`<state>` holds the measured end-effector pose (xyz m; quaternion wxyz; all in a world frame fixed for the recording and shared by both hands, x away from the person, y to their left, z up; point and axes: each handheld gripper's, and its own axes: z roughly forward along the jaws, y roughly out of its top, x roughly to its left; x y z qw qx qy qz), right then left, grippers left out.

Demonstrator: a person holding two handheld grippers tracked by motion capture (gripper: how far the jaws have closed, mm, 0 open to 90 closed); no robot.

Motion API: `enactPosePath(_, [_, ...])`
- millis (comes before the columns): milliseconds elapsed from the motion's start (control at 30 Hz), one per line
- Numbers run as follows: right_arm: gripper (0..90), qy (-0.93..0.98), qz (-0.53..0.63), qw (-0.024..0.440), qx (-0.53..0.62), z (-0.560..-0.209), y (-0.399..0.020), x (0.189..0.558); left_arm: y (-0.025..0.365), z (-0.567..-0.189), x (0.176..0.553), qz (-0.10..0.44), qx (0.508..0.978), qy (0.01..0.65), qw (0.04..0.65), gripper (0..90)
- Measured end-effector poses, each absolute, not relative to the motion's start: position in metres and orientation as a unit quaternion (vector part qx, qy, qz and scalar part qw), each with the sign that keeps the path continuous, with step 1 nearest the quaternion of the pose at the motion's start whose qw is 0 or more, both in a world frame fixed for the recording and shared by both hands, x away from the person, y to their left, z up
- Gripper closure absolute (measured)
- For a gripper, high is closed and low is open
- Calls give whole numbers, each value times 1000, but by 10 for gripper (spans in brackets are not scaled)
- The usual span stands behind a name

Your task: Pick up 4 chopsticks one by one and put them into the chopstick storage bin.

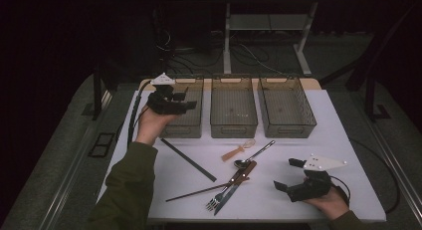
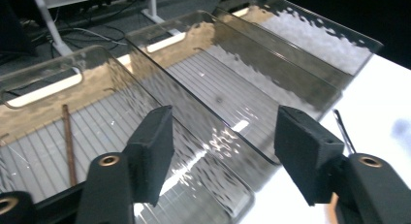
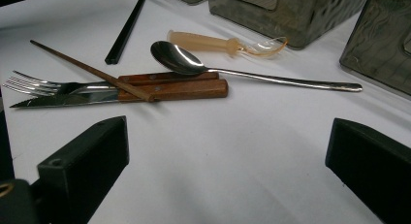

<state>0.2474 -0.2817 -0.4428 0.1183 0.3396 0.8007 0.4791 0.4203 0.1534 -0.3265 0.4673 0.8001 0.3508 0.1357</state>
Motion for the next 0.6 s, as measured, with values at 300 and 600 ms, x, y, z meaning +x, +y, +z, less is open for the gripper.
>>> enactPosePath(300, [15,801,479,121,338,-443,-281,247,153,-339,376,131,803,331,478,281])
enactPosePath(600, [16,795,485,117,345,-443,-286,249,146,-362,344,130,824,306,459,235])
